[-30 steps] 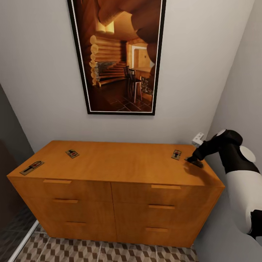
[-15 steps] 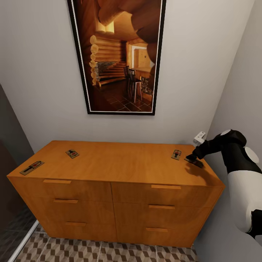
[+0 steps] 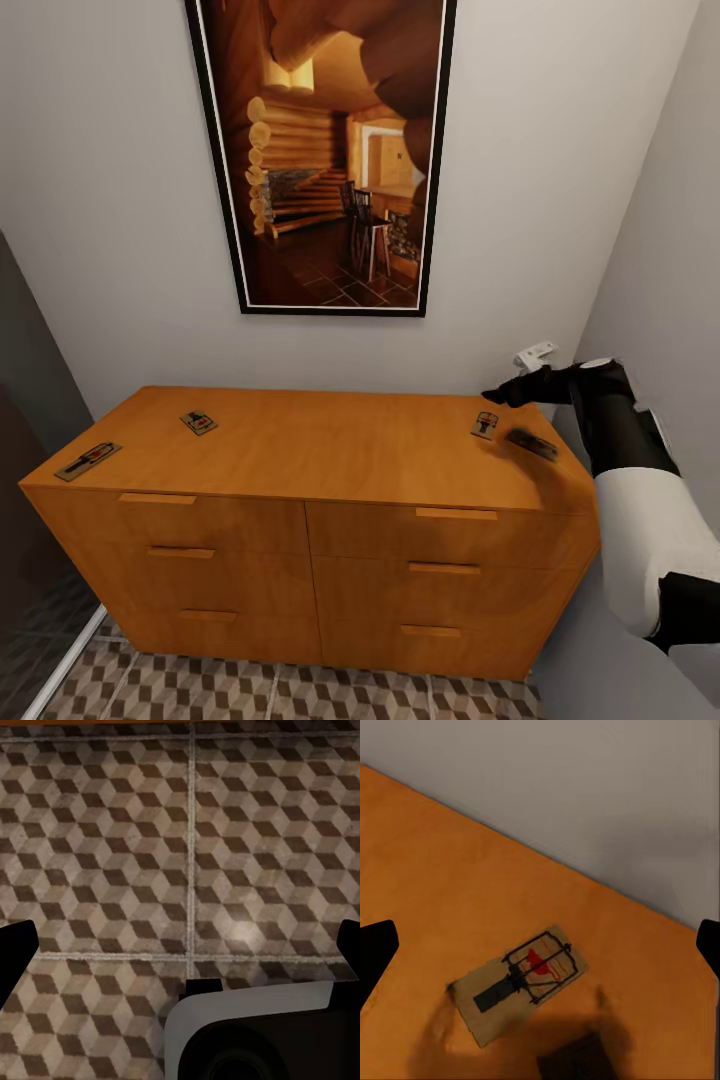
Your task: Take the four mousetraps from the cabinet in the bathroom and place them on the bathroom floor. Make sure all four end up on the same floor surface, and ensure that at least two of them are either under or directly next to the same bathroom sink.
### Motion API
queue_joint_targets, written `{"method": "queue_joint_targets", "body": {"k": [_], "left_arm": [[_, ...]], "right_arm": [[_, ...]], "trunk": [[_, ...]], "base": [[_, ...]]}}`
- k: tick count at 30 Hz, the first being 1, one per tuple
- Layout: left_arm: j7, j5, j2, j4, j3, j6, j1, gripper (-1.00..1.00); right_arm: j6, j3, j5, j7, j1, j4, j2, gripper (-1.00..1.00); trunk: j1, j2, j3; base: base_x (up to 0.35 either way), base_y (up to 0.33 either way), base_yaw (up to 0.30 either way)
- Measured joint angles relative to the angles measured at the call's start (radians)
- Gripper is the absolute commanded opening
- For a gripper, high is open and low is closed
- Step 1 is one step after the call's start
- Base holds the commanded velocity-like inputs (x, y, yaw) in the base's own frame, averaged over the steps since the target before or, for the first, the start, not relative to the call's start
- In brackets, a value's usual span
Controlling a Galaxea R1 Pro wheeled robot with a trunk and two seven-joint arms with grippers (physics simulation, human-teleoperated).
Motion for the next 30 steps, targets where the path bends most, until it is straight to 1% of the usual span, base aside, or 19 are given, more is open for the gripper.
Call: {"method": "queue_joint_targets", "body": {"k": [1,2,6,7,10,12,13,16,17,19,21,22,24,25,29,30], "left_arm": [[0.000,0.000,0.000,0.000,0.000,0.000,0.000,1.00],[0.000,0.000,0.000,0.000,0.000,0.000,0.000,1.00],[0.000,0.000,0.000,-0.001,0.000,0.000,0.000,1.00],[0.000,0.000,0.000,-0.001,0.000,0.000,0.000,1.00],[0.000,0.000,0.000,-0.001,0.000,0.000,0.000,1.00],[0.000,0.000,0.000,-0.001,0.000,0.000,0.000,1.00],[0.000,0.000,0.000,-0.001,-0.001,-0.001,0.000,1.00],[0.000,0.000,0.000,-0.001,-0.001,-0.001,0.000,1.00],[0.000,0.000,0.000,-0.001,-0.001,-0.001,0.000,1.00],[0.000,0.000,0.000,-0.001,-0.001,-0.001,0.000,1.00],[0.000,0.000,0.000,-0.001,-0.001,-0.001,0.000,1.00],[0.000,0.000,0.001,-0.001,-0.001,-0.001,0.000,1.00],[0.000,0.000,0.001,-0.001,-0.001,-0.001,0.000,1.00],[0.000,0.000,0.001,-0.001,-0.001,-0.001,0.000,1.00],[0.000,0.000,0.001,-0.001,0.000,-0.001,0.000,1.00],[0.000,0.000,0.001,-0.001,0.000,-0.001,0.000,1.00]], "right_arm": [[0.000,0.000,-0.023,-0.053,0.000,0.014,0.024,1.00],[0.000,0.001,-0.033,-0.076,0.000,0.023,0.037,1.00],[-0.004,0.002,-0.063,-0.139,0.000,0.067,0.076,1.00],[-0.007,0.002,-0.072,-0.159,0.000,0.091,0.089,1.00],[-0.014,0.002,-0.080,-0.189,0.000,0.122,0.105,1.00],[-0.025,0.003,-0.085,-0.225,0.000,0.143,0.118,1.00],[-0.039,0.002,-0.088,-0.268,0.000,0.155,0.131,1.00],[-0.060,0.001,-0.094,-0.316,0.000,0.169,0.148,1.00],[-0.074,-0.003,-0.100,-0.342,0.000,0.180,0.157,1.00],[-0.091,-0.010,-0.114,-0.370,0.000,0.195,0.163,1.00],[-0.118,-0.028,-0.141,-0.411,0.000,0.221,0.167,1.00],[-0.136,-0.040,-0.157,-0.444,0.000,0.238,0.170,1.00],[-0.157,-0.048,-0.169,-0.487,0.000,0.254,0.172,1.00],[-0.182,-0.053,-0.176,-0.538,0.000,0.265,0.174,1.00],[-0.238,-0.061,-0.189,-0.652,0.000,0.282,0.177,1.00],[-0.261,-0.063,-0.198,-0.704,0.000,0.291,0.177,1.00]], "trunk": [[0.000,0.000,0.000],[0.000,0.000,0.000],[0.000,0.000,0.000],[0.000,0.000,0.000],[0.000,0.000,0.000],[0.000,0.000,0.000],[0.000,0.000,0.000],[0.000,0.000,0.000],[0.000,0.000,0.000],[0.000,0.000,0.000],[0.000,0.000,0.000],[0.000,0.000,0.000],[0.000,0.000,0.000],[0.000,0.000,0.000],[0.000,0.000,0.000],[0.000,0.000,0.000]], "base": [[0.000,0.000,0.000],[0.000,0.000,0.000],[0.000,0.000,0.000],[0.000,0.000,0.000],[0.000,0.000,0.000],[0.000,0.000,0.000],[0.000,0.000,0.000],[0.000,0.000,0.000],[0.000,0.000,0.000],[0.000,0.000,0.000],[0.000,0.000,0.000],[0.000,0.000,0.000],[0.000,0.000,0.000],[0.000,0.000,0.000],[0.000,0.000,0.000],[0.000,0.000,0.000]]}}
